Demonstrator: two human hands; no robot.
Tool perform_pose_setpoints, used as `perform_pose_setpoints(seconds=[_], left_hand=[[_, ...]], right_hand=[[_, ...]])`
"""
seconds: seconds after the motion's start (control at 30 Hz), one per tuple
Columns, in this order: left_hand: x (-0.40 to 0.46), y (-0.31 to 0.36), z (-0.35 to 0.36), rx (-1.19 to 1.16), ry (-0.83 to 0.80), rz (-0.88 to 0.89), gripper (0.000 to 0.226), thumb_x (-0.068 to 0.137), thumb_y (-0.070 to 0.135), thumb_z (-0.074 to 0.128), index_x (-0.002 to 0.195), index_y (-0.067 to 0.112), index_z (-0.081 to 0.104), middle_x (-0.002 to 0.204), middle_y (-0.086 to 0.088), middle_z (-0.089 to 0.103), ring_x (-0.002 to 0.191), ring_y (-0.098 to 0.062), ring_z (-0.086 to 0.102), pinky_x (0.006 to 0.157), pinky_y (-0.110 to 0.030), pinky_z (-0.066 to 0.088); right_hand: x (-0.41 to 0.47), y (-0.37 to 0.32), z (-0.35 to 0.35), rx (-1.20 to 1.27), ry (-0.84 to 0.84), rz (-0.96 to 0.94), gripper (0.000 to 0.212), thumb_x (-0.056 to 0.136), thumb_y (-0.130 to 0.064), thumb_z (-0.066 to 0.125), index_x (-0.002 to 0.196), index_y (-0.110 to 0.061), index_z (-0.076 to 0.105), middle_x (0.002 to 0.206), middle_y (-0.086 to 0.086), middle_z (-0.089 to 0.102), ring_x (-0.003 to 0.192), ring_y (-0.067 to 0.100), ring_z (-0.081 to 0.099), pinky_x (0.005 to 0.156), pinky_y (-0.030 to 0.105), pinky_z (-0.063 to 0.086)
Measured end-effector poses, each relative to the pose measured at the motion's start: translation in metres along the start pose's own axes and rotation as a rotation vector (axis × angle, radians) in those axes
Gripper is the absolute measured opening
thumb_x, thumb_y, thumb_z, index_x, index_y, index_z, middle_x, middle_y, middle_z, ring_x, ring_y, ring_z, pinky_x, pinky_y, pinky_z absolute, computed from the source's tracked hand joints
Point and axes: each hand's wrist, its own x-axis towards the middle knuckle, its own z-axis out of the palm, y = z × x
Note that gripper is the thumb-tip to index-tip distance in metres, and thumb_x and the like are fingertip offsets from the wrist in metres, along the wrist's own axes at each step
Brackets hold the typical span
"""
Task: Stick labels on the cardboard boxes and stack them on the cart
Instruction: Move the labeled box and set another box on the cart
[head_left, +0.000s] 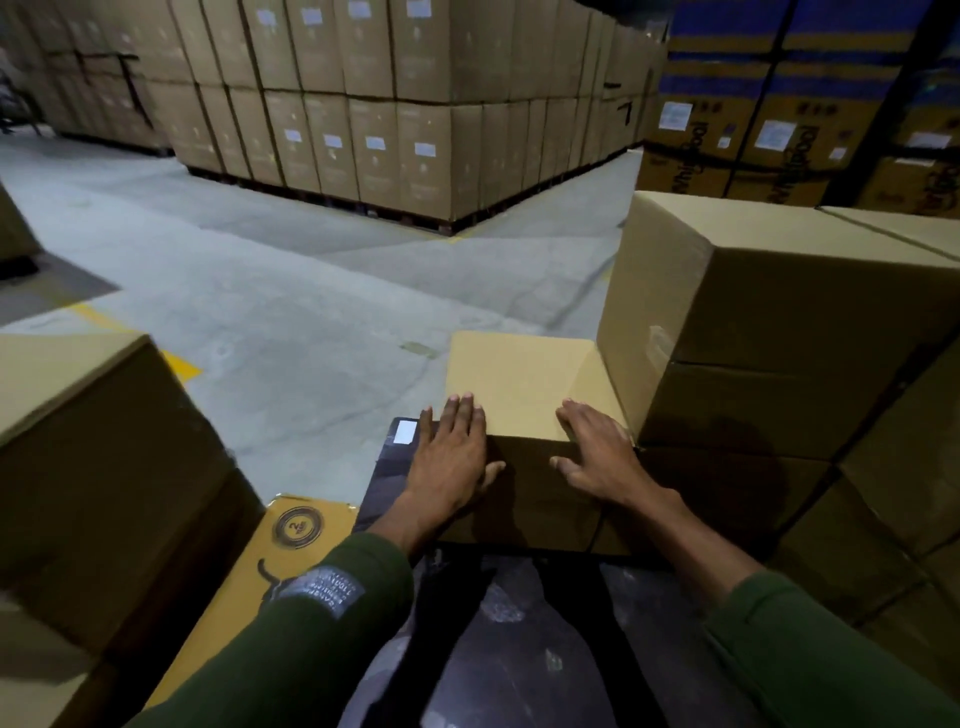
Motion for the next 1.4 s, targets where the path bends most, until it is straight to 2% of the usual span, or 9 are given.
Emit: perform_pose_setpoints(seconds=[0.17,0.3,0.43,0.57,0.8,1.03,1.13,1.27,1.4], left_hand=[[-0.063,-0.022,-0.004,0.03,0.051,-0.121,0.079,0.1,0.056,0.031,0.156,0.007,0.004,0.165,-0.012,-0.004,0.151,-0.027,-0.008,0.119,-0.056,-0.006],[-0.118,-0.056,-0.017,0.085,0.091,-0.242,0.075,0.101,0.054,0.031,0.156,0.008,0.01,0.165,-0.012,0.002,0.152,-0.028,-0.003,0.12,-0.054,-0.002],[-0.163,-0.08,-0.035,0.152,0.12,-0.347,0.073,0.1,0.055,0.031,0.154,0.008,0.018,0.164,-0.012,0.008,0.152,-0.028,0.001,0.12,-0.054,0.002],[-0.205,-0.095,-0.046,0.202,0.192,-0.441,0.08,0.094,0.06,0.015,0.152,0.008,0.028,0.163,-0.013,0.018,0.152,-0.029,0.007,0.121,-0.055,0.007],[-0.249,-0.141,-0.079,0.26,0.194,-0.691,0.073,0.099,0.056,0.031,0.155,0.011,0.02,0.164,-0.013,0.006,0.151,-0.032,-0.003,0.119,-0.059,0.003],[-0.231,-0.225,-0.115,0.238,0.232,-0.913,0.096,0.092,0.066,0.042,0.155,0.009,-0.004,0.16,-0.017,-0.022,0.145,-0.041,-0.023,0.106,-0.077,-0.006],[-0.229,-0.255,-0.108,0.186,0.179,-0.922,0.098,0.091,0.066,0.046,0.155,0.009,-0.002,0.163,-0.015,-0.014,0.147,-0.039,-0.02,0.103,-0.082,0.0],[-0.234,-0.263,-0.095,0.078,0.213,-0.877,0.08,0.095,0.052,0.053,0.152,0.009,0.016,0.161,-0.014,0.013,0.15,-0.036,0.005,0.107,-0.075,0.023],[-0.246,-0.262,-0.087,0.073,0.235,-0.853,0.068,0.1,0.035,0.053,0.151,0.009,0.016,0.161,-0.015,0.011,0.15,-0.036,0.003,0.104,-0.066,0.038]], right_hand=[[0.002,0.006,0.002,0.026,0.021,-0.041,0.071,0.089,-0.046,0.065,0.146,-0.011,0.042,0.155,0.012,0.038,0.142,0.029,0.036,0.115,0.048,0.028],[0.002,-0.011,0.011,0.061,0.152,-0.131,0.057,0.086,-0.032,0.073,0.133,-0.004,0.055,0.138,0.016,0.055,0.129,0.034,0.051,0.103,0.05,0.039],[0.0,-0.07,0.024,0.145,0.214,-0.273,0.049,0.087,-0.028,0.071,0.129,-0.005,0.058,0.132,0.016,0.06,0.124,0.035,0.055,0.101,0.051,0.041],[-0.002,-0.144,0.033,0.24,0.142,-0.473,0.054,0.082,-0.035,0.061,0.128,-0.007,0.06,0.133,0.015,0.061,0.124,0.034,0.057,0.103,0.051,0.046],[-0.014,-0.241,0.032,0.326,-0.003,-0.643,0.055,0.09,-0.042,0.049,0.138,-0.017,0.052,0.145,0.004,0.052,0.135,0.023,0.046,0.11,0.041,0.036],[0.018,-0.278,0.021,0.18,-0.095,-0.639,0.053,0.095,-0.037,0.054,0.146,-0.03,0.039,0.155,-0.009,0.038,0.141,0.014,0.037,0.116,0.051,0.019],[0.038,-0.308,0.02,0.13,-0.125,-0.655,0.063,0.093,-0.038,0.057,0.149,-0.033,0.031,0.159,-0.009,0.03,0.145,0.015,0.031,0.117,0.057,0.013],[0.074,-0.353,0.023,0.052,-0.165,-0.706,0.087,0.086,-0.046,0.067,0.155,-0.037,0.013,0.165,-0.009,0.012,0.151,0.017,0.014,0.116,0.065,0.007],[0.117,-0.399,0.03,-0.052,-0.144,-0.805,0.108,0.078,-0.057,0.073,0.156,-0.038,0.0,0.165,-0.012,-0.011,0.153,0.019,-0.01,0.111,0.073,0.004]])
